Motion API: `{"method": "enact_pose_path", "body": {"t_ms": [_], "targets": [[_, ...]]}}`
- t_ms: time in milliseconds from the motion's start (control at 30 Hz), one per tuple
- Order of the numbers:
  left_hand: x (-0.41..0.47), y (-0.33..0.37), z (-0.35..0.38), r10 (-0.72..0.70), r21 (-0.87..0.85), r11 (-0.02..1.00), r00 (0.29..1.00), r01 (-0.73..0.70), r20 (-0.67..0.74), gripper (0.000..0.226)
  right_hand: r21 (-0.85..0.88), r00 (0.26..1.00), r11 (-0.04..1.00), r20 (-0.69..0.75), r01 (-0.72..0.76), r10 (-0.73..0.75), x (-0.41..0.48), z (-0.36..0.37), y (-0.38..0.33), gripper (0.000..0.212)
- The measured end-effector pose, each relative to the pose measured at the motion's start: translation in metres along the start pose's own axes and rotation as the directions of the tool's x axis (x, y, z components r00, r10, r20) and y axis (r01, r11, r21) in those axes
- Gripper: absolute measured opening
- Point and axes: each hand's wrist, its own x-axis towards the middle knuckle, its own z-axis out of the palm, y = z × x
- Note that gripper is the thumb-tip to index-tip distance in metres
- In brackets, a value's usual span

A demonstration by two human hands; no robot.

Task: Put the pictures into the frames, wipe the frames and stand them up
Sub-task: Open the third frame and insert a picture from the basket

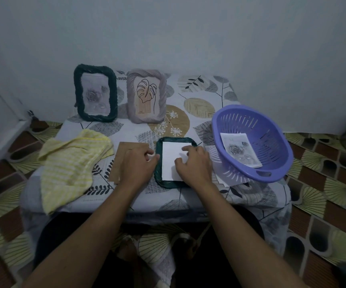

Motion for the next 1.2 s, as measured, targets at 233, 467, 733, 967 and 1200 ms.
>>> {"method": "enact_pose_path", "body": {"t_ms": [233, 467, 733, 967, 1200], "targets": [[0.004, -0.04, -0.039, -0.269, 0.128, 0.954, 0.963, 0.27, -0.023, 0.056, -0.137, 0.928, 0.929, 0.2, 0.343, -0.313, -0.012, 0.024, -0.041, 0.039], [-0.008, -0.049, -0.046, -0.325, 0.362, 0.882, 0.946, 0.302, 0.004, 0.049, -0.287, 0.882, 0.841, 0.261, 0.459, -0.392, -0.019, 0.047, -0.053, 0.03], [-0.006, -0.047, -0.055, -0.371, -0.002, 0.929, 0.929, 0.371, -0.003, 0.035, -0.265, 0.884, 0.848, 0.227, 0.46, -0.408, -0.018, 0.052, -0.053, 0.025], [0.004, -0.037, -0.066, -0.422, -0.378, 0.833, 0.906, 0.405, 0.04, 0.013, -0.154, 0.917, 0.921, 0.245, 0.358, -0.315, -0.02, 0.044, -0.057, 0.025], [0.006, -0.013, -0.06, -0.414, -0.692, 0.634, 0.907, 0.346, 0.074, 0.018, 0.543, 0.981, 0.836, 0.192, -0.084, -0.026, -0.009, 0.016, -0.045, 0.035]]}}
